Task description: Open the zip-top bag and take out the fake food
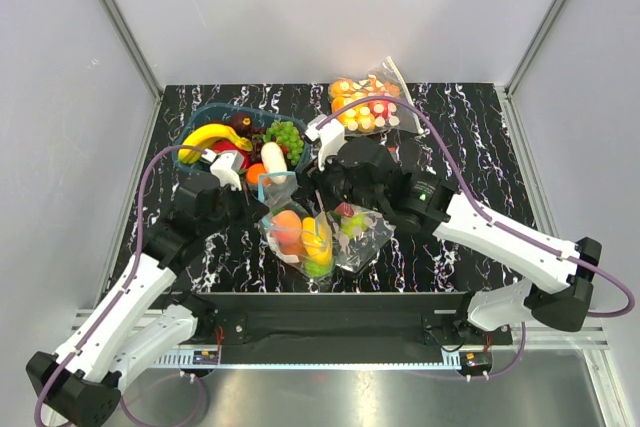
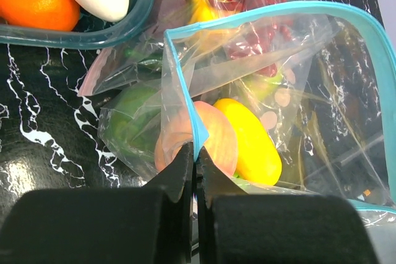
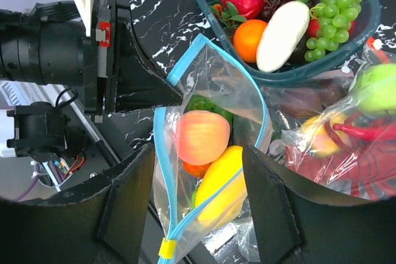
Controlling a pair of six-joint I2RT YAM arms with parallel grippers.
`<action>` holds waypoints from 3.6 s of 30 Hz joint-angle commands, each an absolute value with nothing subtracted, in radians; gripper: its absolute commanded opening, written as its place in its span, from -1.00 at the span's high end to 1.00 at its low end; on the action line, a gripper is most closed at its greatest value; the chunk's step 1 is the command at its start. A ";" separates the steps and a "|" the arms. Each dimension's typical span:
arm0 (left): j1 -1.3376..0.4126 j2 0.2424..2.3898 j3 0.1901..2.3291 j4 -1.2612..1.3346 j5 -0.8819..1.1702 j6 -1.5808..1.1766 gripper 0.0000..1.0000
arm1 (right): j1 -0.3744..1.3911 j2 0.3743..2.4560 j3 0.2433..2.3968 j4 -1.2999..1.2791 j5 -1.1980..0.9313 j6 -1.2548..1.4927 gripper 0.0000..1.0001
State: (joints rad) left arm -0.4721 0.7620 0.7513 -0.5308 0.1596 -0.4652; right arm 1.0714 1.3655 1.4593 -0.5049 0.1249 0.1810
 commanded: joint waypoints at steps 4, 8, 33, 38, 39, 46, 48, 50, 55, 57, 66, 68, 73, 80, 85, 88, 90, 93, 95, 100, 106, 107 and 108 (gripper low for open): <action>-0.469 0.750 0.811 -0.537 0.126 -0.434 1.00 | 1.075 1.373 1.431 -0.492 0.152 0.196 -0.32; -0.468 0.741 0.821 -0.558 0.127 -0.434 1.00 | 1.077 1.382 1.394 -0.492 0.181 0.201 -0.32; -0.647 0.868 1.034 -0.482 0.094 -0.256 -0.24 | 1.075 1.425 1.338 -0.471 0.227 0.238 1.00; -0.709 0.956 1.034 -0.515 0.014 -0.244 -0.20 | 1.075 1.414 1.332 -0.471 0.236 0.241 1.00; -0.710 0.960 1.029 -0.523 0.005 -0.245 -0.20 | 1.077 1.410 1.331 -0.471 0.239 0.242 1.00; -0.729 1.000 0.994 -0.633 -0.109 -0.264 -0.18 | 1.075 1.391 1.310 -0.454 0.244 0.242 1.00; -0.755 1.022 0.970 -0.655 -0.132 -0.276 -0.19 | 1.075 1.393 1.298 -0.446 0.244 0.244 1.00; -0.781 1.032 0.948 -0.669 -0.138 -0.297 -0.20 | 1.077 1.393 1.287 -0.440 0.242 0.250 1.00; -0.834 1.022 0.902 -0.666 -0.161 -0.360 -0.26 | 1.075 1.390 1.278 -0.430 0.241 0.253 1.00; -0.839 1.025 0.894 -0.670 -0.179 -0.367 -0.31 | 1.077 1.384 1.272 -0.425 0.242 0.253 1.00; -0.865 1.077 0.870 -0.675 -0.238 -0.410 -0.61 | 1.075 1.362 1.241 -0.402 0.230 0.262 1.00; -0.876 1.091 0.873 -0.693 -0.264 -0.419 -0.64 | 1.077 1.356 1.236 -0.400 0.232 0.262 1.00; -0.899 1.106 0.893 -0.742 -0.313 -0.430 -0.66 | 1.077 1.356 1.238 -0.397 0.236 0.262 1.00; -0.914 1.100 0.880 -0.727 -0.298 -0.425 0.11 | 1.075 1.359 1.241 -0.403 0.242 0.259 1.00; -0.916 0.999 0.957 -0.696 -0.262 -0.420 0.37 | 1.077 1.367 1.238 -0.416 0.255 0.264 1.00; -0.914 0.936 1.009 -0.690 -0.275 -0.414 0.39 | 1.075 1.367 1.235 -0.419 0.255 0.265 1.00; -0.914 0.916 1.051 -0.681 -0.275 -0.408 0.39 | 1.075 1.365 1.235 -0.417 0.255 0.268 1.00; -0.913 0.904 1.110 -0.696 -0.275 -0.399 0.39 | 1.075 1.367 1.235 -0.419 0.253 0.270 1.00; -0.914 0.888 1.124 -0.693 -0.291 -0.394 0.39 | 1.075 1.365 1.233 -0.422 0.255 0.268 1.00; -0.905 0.845 1.170 -0.644 -0.371 -0.342 0.39 | 1.077 1.362 1.226 -0.423 0.249 0.276 1.00; -0.804 0.856 1.305 -0.568 -0.422 -0.223 0.33 | 1.077 1.354 1.213 -0.429 0.245 0.279 1.00; -0.772 0.877 1.324 -0.551 -0.413 -0.203 0.32 | 1.077 1.356 1.215 -0.428 0.244 0.278 1.00; -0.682 0.918 1.336 -0.542 -0.378 -0.175 0.31 | 1.075 1.356 1.215 -0.428 0.241 0.278 1.00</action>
